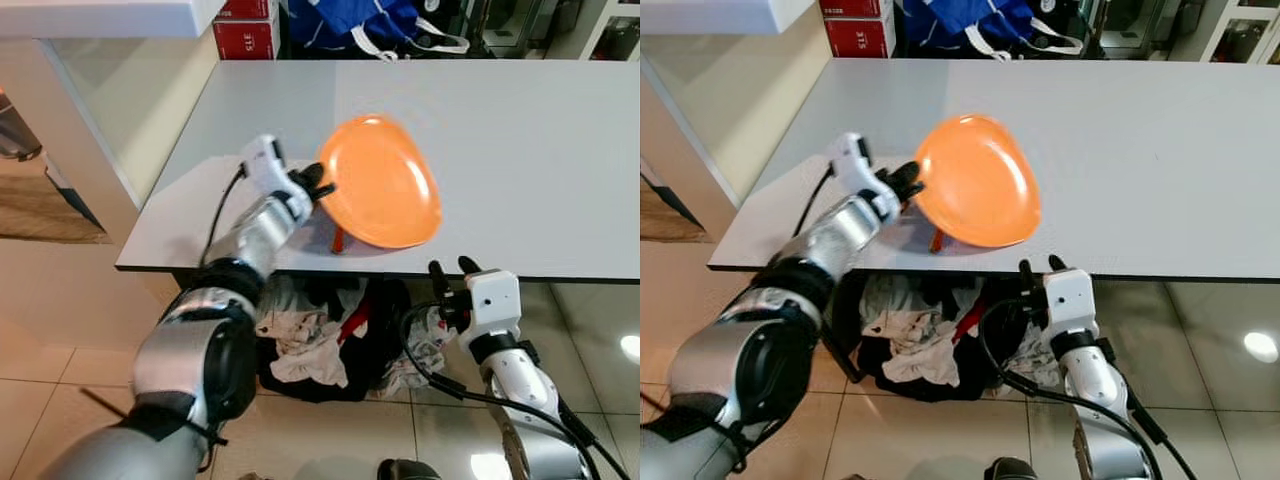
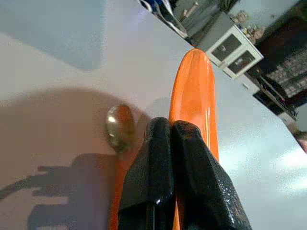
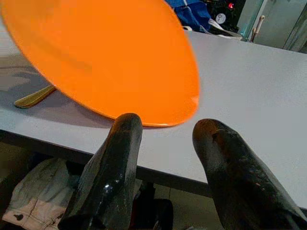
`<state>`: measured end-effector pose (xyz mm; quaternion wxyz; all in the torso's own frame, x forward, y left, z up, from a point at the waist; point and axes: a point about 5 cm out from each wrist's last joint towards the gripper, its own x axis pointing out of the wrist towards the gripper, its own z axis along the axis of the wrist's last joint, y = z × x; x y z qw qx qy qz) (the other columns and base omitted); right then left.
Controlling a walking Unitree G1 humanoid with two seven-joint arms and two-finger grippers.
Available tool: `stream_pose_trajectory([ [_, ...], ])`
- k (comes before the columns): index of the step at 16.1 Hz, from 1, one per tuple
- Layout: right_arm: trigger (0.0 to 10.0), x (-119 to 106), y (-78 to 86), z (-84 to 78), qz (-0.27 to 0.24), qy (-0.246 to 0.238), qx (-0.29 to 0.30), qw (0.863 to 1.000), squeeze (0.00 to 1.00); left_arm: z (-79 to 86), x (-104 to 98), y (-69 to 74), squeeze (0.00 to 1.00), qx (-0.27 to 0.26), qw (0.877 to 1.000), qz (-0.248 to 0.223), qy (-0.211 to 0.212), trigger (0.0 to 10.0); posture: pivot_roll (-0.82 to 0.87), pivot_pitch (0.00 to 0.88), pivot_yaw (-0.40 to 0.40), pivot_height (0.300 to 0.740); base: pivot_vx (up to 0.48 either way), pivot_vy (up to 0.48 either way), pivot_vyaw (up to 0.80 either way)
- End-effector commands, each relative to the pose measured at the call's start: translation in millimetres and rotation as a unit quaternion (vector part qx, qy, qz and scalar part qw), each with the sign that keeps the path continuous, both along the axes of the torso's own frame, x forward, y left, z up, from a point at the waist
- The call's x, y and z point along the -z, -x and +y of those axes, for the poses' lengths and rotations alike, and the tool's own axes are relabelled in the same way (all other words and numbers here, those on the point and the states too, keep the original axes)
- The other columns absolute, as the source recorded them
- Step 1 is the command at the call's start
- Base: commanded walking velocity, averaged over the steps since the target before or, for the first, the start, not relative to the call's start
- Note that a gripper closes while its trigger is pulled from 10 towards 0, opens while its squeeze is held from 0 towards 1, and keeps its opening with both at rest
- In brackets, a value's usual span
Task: Setting the table
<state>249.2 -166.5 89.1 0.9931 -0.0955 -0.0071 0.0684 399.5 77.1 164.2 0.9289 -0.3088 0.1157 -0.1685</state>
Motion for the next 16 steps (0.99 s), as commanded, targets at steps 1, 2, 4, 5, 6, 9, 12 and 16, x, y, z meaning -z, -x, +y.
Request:
stream_pose_trajectory([
  [1, 10.0, -3, 1.5, 1.7, -0.008, 0.002, -0.001, 1.000, 0.00, -6.4, -9, -2.6, 0.00, 0.002, 1.000, -0.014, -0.019, 0.0, -0.29, 0.017, 0.085, 0.740, 0.000, 0.000, 0.00],
  [2, 10.0, -3, 1.8, 2.1, -0.009, 0.002, -0.001, 1.000, 0.00, -8.9, -10, -2.6, 0.00, 0.004, 1.000, -0.014, -0.019, 0.0, -0.29, 0.018, 0.086, 0.740, 0.000, 0.000, 0.00],
  [4, 10.0, -3, 2.7, 2.2, -0.009, 0.001, 0.002, 1.000, 0.00, -13.1, -11, -2.7, 0.00, 0.005, 1.000, -0.016, -0.023, 0.0, -0.29, 0.024, 0.093, 0.740, 0.000, 0.000, 0.00],
  [5, 10.0, -3, 3.1, 2.0, -0.009, 0.000, 0.003, 1.000, 0.00, -15.5, -11, -2.6, 0.00, 0.005, 0.999, -0.017, -0.027, 0.0, -0.29, 0.026, 0.095, 0.740, 0.000, 0.000, 0.00],
  [6, 10.0, -3, 3.2, 2.1, -0.008, 0.000, 0.004, 1.000, 0.00, -19.4, -13, -2.6, 0.00, 0.007, 0.999, -0.021, -0.033, 0.0, -0.29, 0.026, 0.095, 0.740, 0.000, 0.000, 0.00],
  [9, 10.0, -2, 3.5, 5.3, -0.009, -0.003, 0.003, 1.000, 0.00, -28.1, -10, -0.3, 0.00, 0.012, 0.999, -0.018, -0.049, 0.0, -0.29, 0.027, 0.109, 0.740, 0.000, 0.000, 0.00],
  [12, 10.0, -2, 4.0, 6.5, -0.011, -0.007, 0.007, 1.000, 0.00, -27.7, -4, 1.0, 0.00, 0.006, 0.997, -0.014, -0.071, 0.0, -0.30, 0.028, 0.114, 0.740, 0.000, 0.000, 0.00],
  [16, 10.0, -4, 3.9, 6.9, -0.012, -0.008, 0.008, 1.000, 0.00, -20.0, -9, -1.8, 0.00, -0.017, 0.995, -0.041, -0.093, 0.0, -0.30, 0.028, 0.117, 0.740, 0.000, -0.085, 0.00],
])
